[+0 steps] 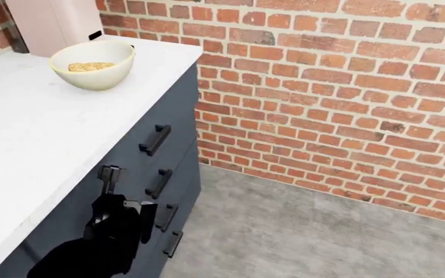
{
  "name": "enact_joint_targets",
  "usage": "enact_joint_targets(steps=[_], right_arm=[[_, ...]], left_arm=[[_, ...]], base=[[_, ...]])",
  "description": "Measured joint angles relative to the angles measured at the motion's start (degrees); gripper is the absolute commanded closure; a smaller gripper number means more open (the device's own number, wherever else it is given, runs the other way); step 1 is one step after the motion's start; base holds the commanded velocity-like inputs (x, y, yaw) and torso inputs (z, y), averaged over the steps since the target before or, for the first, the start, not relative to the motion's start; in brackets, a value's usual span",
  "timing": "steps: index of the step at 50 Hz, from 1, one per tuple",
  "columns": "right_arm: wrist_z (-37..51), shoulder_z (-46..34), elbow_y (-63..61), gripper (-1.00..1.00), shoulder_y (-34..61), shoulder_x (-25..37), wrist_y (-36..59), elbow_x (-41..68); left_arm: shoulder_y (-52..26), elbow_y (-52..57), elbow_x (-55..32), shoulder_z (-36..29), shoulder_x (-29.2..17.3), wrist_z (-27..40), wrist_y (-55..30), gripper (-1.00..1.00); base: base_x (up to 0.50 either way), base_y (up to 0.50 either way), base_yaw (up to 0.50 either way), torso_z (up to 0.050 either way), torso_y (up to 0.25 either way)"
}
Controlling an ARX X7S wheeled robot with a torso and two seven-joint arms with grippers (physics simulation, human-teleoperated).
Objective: Place the bar in the bowl and close the drawer.
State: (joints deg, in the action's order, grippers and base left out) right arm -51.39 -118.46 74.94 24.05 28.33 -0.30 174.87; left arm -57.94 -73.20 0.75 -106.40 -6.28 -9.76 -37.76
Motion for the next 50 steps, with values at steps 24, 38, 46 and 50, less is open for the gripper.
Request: enact_joint_targets(steps=[24,38,46,50], right_arm=[[-0.1,-0.5,0.0,-1.0,0.7,-0.1,0.4,-0.3],[-0.3,-2.3,0.0,-1.0,2.3,-0.6,0.9,-0.9],[-0.3,-3.4,0.0,-1.0,3.2,-0.9,1.2,-1.0],[-0.3,-3.9,0.0,-1.0,3.5,-1.1,1.2,-0.9]], left_arm=[[1.0,2.3,1.0,-0.4,1.3,-1.3,-11.8,-1.0],[1.6,2.1,2.7,-1.2,0.7,-3.1,-13.0,-1.0],[2.2,2.0,3.4,-1.6,0.0,-3.9,-13.6,-1.0],[2.5,2.0,3.5,-1.6,0.0,-3.8,-13.7,-1.0]], base=[[0.0,0.0,0.0,0.0,0.001],[0.0,0.0,0.0,0.0,0.001],[0.0,0.0,0.0,0.0,0.0],[0.0,0.0,0.0,0.0,0.0]])
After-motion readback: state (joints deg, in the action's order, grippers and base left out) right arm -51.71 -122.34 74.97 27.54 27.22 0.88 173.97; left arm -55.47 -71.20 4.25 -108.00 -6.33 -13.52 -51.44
